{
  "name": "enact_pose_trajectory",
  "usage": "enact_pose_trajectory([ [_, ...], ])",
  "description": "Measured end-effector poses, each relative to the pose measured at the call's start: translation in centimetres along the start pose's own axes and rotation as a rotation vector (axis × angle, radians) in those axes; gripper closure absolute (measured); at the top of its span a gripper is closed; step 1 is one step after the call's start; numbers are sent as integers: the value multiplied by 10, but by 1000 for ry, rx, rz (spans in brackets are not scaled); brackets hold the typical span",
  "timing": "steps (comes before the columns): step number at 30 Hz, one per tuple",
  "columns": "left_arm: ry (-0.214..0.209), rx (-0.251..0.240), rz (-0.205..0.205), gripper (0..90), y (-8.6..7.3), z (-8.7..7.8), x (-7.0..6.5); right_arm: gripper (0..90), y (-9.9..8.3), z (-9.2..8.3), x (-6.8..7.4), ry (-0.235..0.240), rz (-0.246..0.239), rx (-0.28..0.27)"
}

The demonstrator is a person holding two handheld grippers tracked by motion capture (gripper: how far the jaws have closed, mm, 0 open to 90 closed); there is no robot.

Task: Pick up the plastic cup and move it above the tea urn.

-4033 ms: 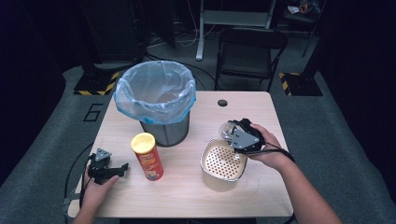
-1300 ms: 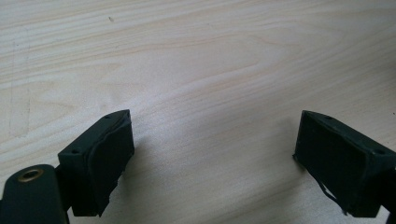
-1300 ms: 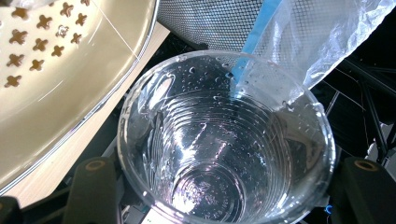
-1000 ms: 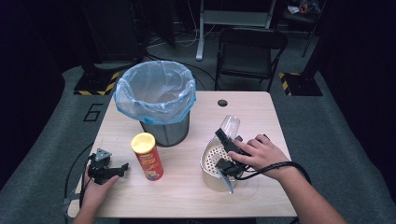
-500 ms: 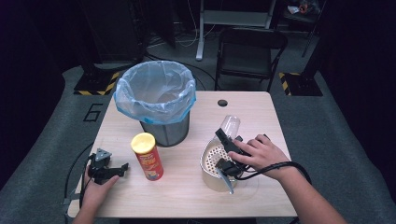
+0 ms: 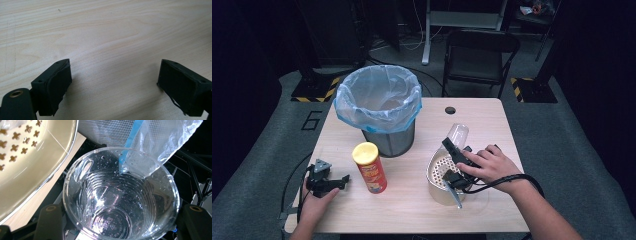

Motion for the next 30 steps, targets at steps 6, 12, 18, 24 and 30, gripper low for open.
enact_pose_trajectory([
  [6,0,0,0,114,0,0,0,345,-1,-3,-4,-107,122,24],
  [12,0,0,0,113,0,0,0,345,-6,-8,-12,-181,423,25],
  [18,0,0,0,114,0,0,0,342,-19,-11,-17,-135,872,-33],
  [24,0,1,1,113,0,0,0,341,-47,-9,-14,-34,1502,-169],
  [30,0,0,0,113,0,0,0,340,-63,-6,-12,113,1915,-344],
])
Point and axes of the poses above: each handheld gripper's, and its own axes: z roughly forward along the jaws, y roughly out of its top, x roughly to its left, the point moved 6 cm from there along z, roughly forward along the jaws, and after that the axes turned 2 degrees about -x, right-handed, at the moved point
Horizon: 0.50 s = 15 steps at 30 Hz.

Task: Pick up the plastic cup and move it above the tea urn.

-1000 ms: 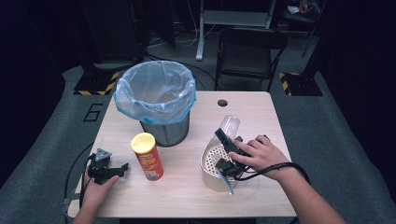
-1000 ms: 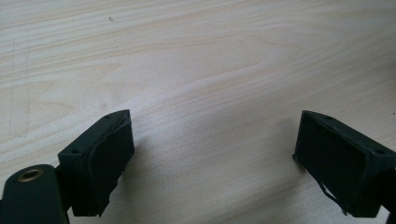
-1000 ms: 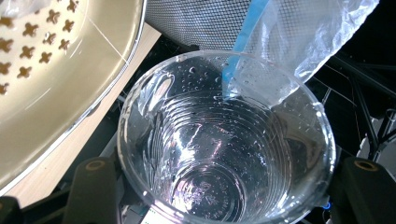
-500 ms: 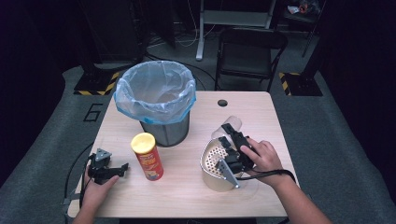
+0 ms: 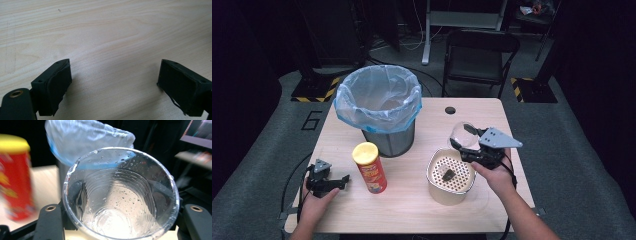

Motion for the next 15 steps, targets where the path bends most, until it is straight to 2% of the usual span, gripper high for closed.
enact_pose_trajectory([
  [1,0,0,0,113,0,0,0,340,0,0,0,0,0,0],
  [2,0,0,0,113,0,0,0,340,1,-1,-2,25,65,-9],
  [3,0,0,-1,113,0,0,0,341,3,-1,-4,85,189,-19],
  [4,0,0,-1,113,0,0,0,341,3,-1,-5,104,232,-20],
  [5,0,0,-1,113,0,0,0,341,3,-1,-5,104,232,-20],
  [6,0,0,0,113,0,0,0,342,4,-2,-7,113,265,-11],
  [7,1,0,-1,113,0,0,0,342,4,-2,-7,112,270,-5],
  [12,1,-1,-1,113,0,0,0,342,5,-4,-6,122,284,18],
  [15,1,1,6,113,0,0,1,343,14,-6,-4,129,276,15],
])
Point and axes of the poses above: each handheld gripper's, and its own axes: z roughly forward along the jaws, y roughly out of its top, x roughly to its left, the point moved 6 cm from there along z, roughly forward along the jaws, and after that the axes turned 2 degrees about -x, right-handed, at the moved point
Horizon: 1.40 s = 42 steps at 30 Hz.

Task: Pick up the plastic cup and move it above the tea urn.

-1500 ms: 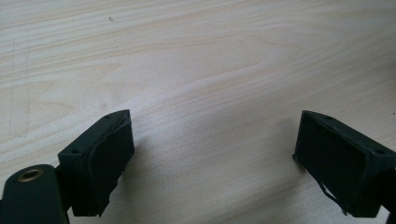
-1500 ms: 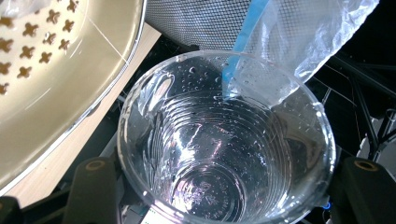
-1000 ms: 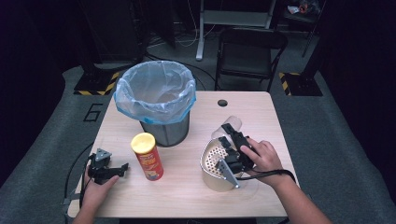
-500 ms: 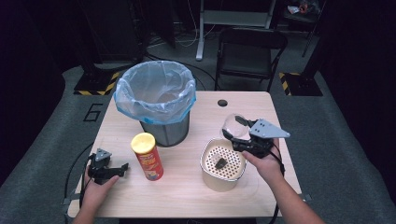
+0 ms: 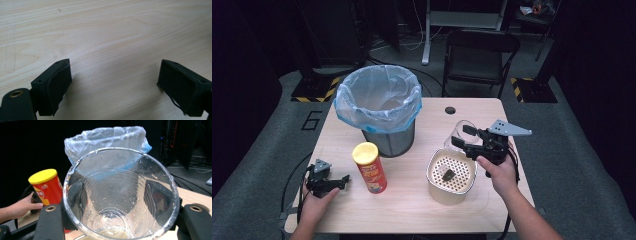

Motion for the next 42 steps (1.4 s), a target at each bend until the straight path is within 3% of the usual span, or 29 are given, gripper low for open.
enact_pose_trajectory([
  [4,1,-4,-2,113,0,0,0,342,16,-2,9,-5,-27,-14],
  [6,-6,11,2,114,0,-1,0,341,34,-1,19,3,-50,-27],
  [8,-6,10,2,113,0,-1,0,340,41,-1,22,4,-59,-27],
  [10,1,-4,-2,113,0,0,0,337,60,4,31,-1,-86,-32],
  [12,1,-1,-1,113,0,0,0,336,66,6,33,-3,-92,-28],
  [15,3,-2,-1,112,0,0,-1,334,85,20,45,13,-87,-7],
  [22,3,-3,0,112,0,0,-1,331,113,49,59,49,-116,-17],
  [30,2,-2,-1,110,0,0,-1,331,138,90,53,50,-100,-1],
  [31,3,-3,1,109,0,0,-1,331,142,103,49,48,-80,7],
  [38,1,-3,0,110,0,0,-1,331,143,134,44,31,-81,54],
  [42,1,-12,-9,109,0,1,-1,331,142,157,44,10,-110,61],
])
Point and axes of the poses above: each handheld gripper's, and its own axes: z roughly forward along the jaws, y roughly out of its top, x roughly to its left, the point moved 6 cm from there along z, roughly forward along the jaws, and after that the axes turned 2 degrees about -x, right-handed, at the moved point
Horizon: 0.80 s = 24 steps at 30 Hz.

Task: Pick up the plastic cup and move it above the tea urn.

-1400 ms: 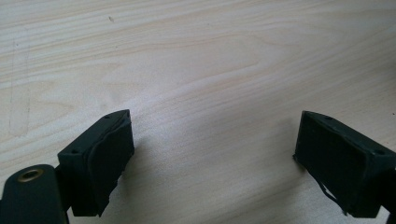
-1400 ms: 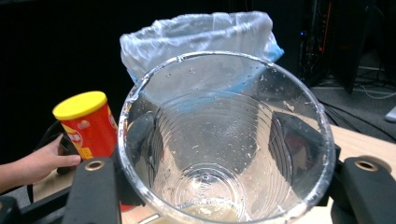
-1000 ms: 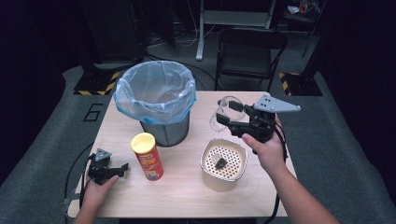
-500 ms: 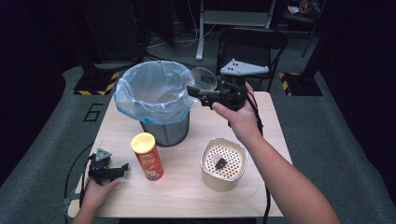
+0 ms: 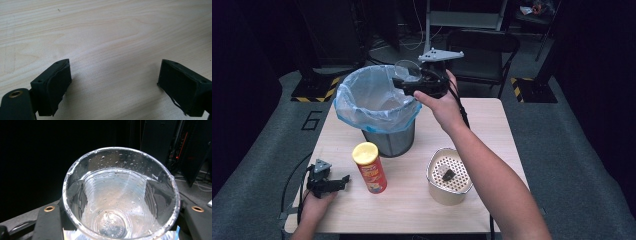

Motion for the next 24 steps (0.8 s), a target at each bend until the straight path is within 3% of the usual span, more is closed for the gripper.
enact_pose_trajectory([
  [2,-4,21,13,110,0,-2,1,330,0,8,1,-10,0,4],
  [12,-3,21,15,109,0,-2,1,336,-5,45,-1,-47,-11,33],
  [24,3,8,9,110,0,-1,0,296,-12,70,6,-77,-14,71],
])
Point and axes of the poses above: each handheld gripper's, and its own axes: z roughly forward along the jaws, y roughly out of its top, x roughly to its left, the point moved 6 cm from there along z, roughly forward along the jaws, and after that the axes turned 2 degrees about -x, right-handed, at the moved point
